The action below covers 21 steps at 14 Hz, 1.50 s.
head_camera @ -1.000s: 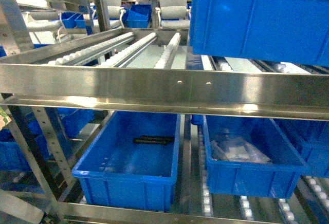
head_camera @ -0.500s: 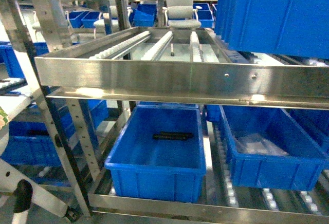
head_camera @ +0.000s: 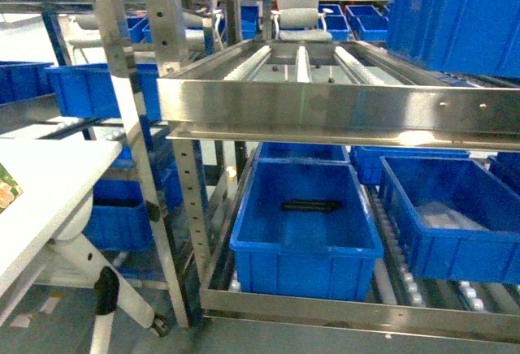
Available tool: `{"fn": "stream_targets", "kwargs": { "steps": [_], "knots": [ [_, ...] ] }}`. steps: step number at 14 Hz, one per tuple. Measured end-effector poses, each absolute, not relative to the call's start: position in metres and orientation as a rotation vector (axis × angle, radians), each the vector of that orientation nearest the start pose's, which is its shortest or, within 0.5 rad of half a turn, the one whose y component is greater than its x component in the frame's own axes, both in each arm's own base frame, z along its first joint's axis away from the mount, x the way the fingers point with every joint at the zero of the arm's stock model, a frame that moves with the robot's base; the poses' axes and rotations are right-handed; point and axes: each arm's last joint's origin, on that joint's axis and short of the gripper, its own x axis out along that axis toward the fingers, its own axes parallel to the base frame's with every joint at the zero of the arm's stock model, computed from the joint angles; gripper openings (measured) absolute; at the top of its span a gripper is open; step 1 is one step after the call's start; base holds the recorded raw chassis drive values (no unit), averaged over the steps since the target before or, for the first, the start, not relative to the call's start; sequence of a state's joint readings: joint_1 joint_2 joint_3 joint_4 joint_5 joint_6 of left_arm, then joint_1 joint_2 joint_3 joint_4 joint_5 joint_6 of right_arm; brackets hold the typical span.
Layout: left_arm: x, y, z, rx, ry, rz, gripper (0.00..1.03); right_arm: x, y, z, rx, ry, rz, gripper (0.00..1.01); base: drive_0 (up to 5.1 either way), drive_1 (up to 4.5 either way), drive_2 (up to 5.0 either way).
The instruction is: Move flower gift bag to table near conveyor
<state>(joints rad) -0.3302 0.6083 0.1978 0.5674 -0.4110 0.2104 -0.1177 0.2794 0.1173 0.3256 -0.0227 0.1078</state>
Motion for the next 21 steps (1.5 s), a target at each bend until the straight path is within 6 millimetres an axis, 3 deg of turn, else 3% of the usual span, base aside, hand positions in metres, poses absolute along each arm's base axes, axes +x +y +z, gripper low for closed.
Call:
{"fn": "stream_targets", "kwargs": {
  "steps": [15, 21],
  "knots": [
    [0.1409, -0.036, 0.2265, 0.152, -0.139, 0.096, 0.02, 0.1122, -0.0126, 0.2123, 0.096, -0.174, -0.086, 0.02, -4.8, 0.74, 3.7],
    [0.1409, -0.036, 0.2265, 0.152, -0.138, 0.098, 0.02, 0.1124, -0.0126, 0.2118, 0.096, -0.169, -0.086, 0.02, -5.0, 2.5, 2.5]
  ]
}}
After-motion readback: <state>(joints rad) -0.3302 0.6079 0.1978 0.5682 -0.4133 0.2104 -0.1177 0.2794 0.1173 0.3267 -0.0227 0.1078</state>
